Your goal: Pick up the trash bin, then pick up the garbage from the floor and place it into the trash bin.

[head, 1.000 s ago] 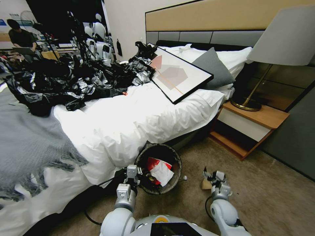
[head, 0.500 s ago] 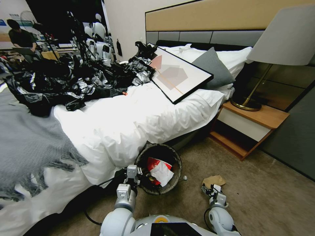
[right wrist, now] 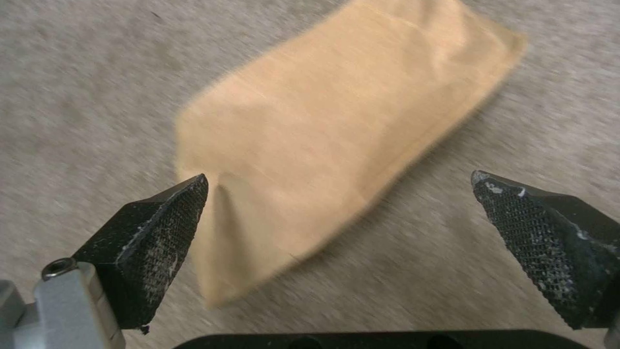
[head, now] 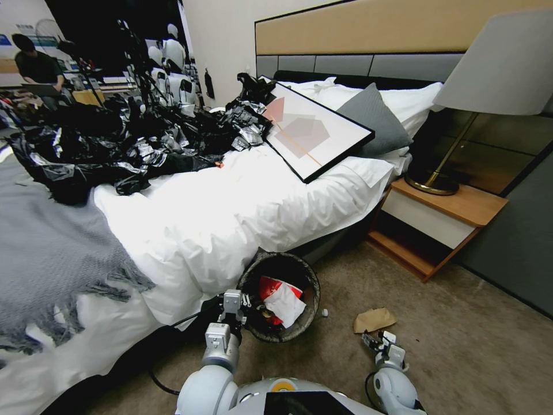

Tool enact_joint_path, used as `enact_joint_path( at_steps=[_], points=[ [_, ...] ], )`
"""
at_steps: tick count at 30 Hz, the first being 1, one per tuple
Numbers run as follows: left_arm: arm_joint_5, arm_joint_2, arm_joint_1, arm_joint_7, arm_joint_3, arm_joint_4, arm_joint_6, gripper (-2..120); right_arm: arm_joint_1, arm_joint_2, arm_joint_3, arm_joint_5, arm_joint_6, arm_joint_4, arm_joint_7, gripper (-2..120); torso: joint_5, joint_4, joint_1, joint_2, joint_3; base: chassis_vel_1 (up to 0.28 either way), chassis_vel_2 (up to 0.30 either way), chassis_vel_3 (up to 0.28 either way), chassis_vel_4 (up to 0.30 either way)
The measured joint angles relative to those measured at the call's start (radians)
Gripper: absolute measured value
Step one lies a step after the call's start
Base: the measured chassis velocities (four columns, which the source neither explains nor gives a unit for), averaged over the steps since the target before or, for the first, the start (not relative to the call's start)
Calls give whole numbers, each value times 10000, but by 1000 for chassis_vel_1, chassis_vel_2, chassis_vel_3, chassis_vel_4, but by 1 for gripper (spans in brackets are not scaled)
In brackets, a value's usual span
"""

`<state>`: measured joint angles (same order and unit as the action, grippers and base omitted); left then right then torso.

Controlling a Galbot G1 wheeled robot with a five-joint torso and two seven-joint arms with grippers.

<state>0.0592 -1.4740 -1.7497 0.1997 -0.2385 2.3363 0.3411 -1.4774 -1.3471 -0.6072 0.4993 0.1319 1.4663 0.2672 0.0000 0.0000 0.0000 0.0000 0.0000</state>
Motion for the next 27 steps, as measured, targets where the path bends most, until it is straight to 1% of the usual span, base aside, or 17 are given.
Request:
enact_joint_path(
  at_steps=[7, 11, 15, 19, 20, 21, 23, 24, 25, 26, 27],
  points=[
    [23, -34, -6, 6, -12, 0, 0, 0, 169, -41, 111, 52, -5, -145, -89, 100, 0, 0, 0, 0, 0, 0, 0, 0, 0],
    [28, -34, -5, 11, -6, -5, 0, 0, 350, -102, 121, 108, -128, -527, -217, 100, 0, 0, 0, 0, 0, 0, 0, 0, 0],
    [27, -19, -13, 18, -21, -2, 0, 0, 583, -139, 76, 138, -276, -999, -395, 96, 0, 0, 0, 0, 0, 0, 0, 0, 0],
    [22, -10, -20, 27, -31, 7, 0, 0, 877, -132, -8, 140, -488, -1580, -656, 86, 0, 2, 0, 0, 0, 0, 0, 0, 0],
    [22, -10, -20, 27, -31, 7, 0, 0, 877, -132, -8, 140, -488, -1580, -656, 86, 0, 2, 0, 0, 0, 0, 0, 0, 0],
    [22, -16, -22, 33, -34, 9, 0, 0, 938, -114, -45, 140, -556, -1748, -741, 84, 0, -2, 1, 0, 1, 0, 0, 0, 0],
    [23, -21, -27, 37, -32, 14, 0, 0, 1170, -44, -109, 145, -802, -2120, -1019, 73, 0, 1, 0, 0, 0, 0, 0, 0, 0],
    [23, -21, -27, 37, -32, 14, 0, 0, 1170, -44, -109, 145, -802, -2120, -1019, 73, 0, 1, 0, 0, 0, 0, 0, 0, 0],
    [23, -21, -30, 36, -32, 14, 0, 0, 1219, -29, -114, 156, -835, -2175, -1058, 69, -2, 0, 0, 0, 0, 0, 0, 0, 0],
    [28, -25, -35, 36, -33, 14, 0, 0, 1297, -9, -117, 175, -885, -2234, -1115, 63, 2, 0, 0, 0, 0, 0, 0, 0, 0],
    [28, -25, -35, 36, -33, 14, 0, 0, 1297, -9, -117, 175, -885, -2234, -1115, 63, 2, 0, 0, 0, 0, 0, 0, 0, 0]
  ],
)
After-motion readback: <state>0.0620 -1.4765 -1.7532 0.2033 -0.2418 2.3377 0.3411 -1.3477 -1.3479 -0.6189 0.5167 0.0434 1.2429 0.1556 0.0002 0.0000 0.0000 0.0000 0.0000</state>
